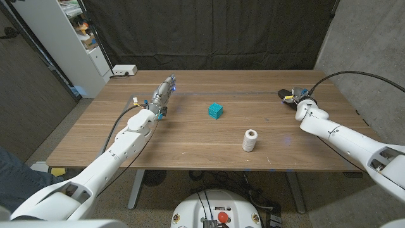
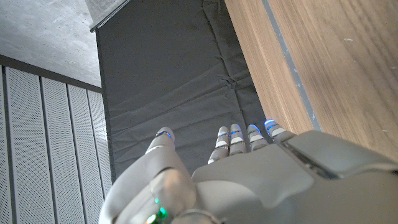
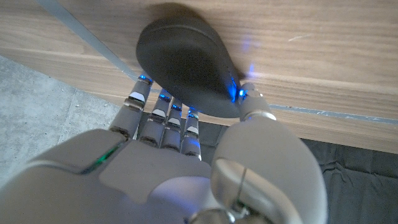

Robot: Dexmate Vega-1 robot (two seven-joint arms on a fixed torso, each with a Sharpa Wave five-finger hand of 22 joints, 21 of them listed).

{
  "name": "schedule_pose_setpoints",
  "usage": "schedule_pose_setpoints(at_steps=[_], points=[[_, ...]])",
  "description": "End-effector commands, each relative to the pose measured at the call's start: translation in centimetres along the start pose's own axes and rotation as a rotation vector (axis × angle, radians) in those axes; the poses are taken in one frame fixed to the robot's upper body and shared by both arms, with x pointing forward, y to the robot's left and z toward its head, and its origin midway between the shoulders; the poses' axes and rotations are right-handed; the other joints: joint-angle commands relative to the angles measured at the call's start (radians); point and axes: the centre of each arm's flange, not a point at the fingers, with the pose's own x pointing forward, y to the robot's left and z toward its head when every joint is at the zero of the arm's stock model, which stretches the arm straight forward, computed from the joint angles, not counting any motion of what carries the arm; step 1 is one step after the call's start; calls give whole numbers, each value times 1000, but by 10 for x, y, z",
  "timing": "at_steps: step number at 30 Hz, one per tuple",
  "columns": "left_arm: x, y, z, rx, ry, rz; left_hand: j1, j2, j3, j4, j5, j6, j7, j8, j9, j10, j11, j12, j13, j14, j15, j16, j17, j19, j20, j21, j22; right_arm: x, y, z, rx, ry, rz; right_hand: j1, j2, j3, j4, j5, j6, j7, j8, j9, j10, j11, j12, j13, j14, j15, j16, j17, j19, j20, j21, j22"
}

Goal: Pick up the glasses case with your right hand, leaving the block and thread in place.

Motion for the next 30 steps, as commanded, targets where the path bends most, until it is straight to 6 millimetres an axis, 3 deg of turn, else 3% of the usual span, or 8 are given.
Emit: schedule_pose_setpoints(at_steps=[1, 11, 30], points=[[-2, -1, 0, -1, 0, 2, -3, 4, 5, -6, 3, 5, 0, 1, 4, 2, -1, 0, 2, 1, 3, 4, 4, -3, 6, 4, 6, 0, 1, 1, -6, -5, -19, 39, 10, 7, 1, -18, 31, -3, 10, 5, 28, -3, 15, 5, 25, -7, 20, 13, 219, -141, 11, 4], [-2, 1, -1, -4, -1, 3, -4, 4, 5, -6, 3, 5, 0, 1, 4, 2, -2, 0, 2, 1, 2, 4, 4, -4, 6, 4, 6, -2, 3, 3, -1, -2, -33, 102, 28, 8, 3, -45, 82, -6, 22, 7, 78, -22, 28, 13, 75, -32, 61, 38, 258, -176, 19, 6], [3, 2, -2, -9, -4, -5, -4, 5, 5, -8, 3, 5, 2, 1, 4, 1, 0, -1, 2, 1, 4, 4, 4, -5, 7, 3, 6, -8, -7, 8, 4, -17, -64, 126, 35, 1, 8, -60, 98, -6, 24, 8, 104, -29, 35, 18, 93, -38, 81, 53, 266, -183, 19, 7]])
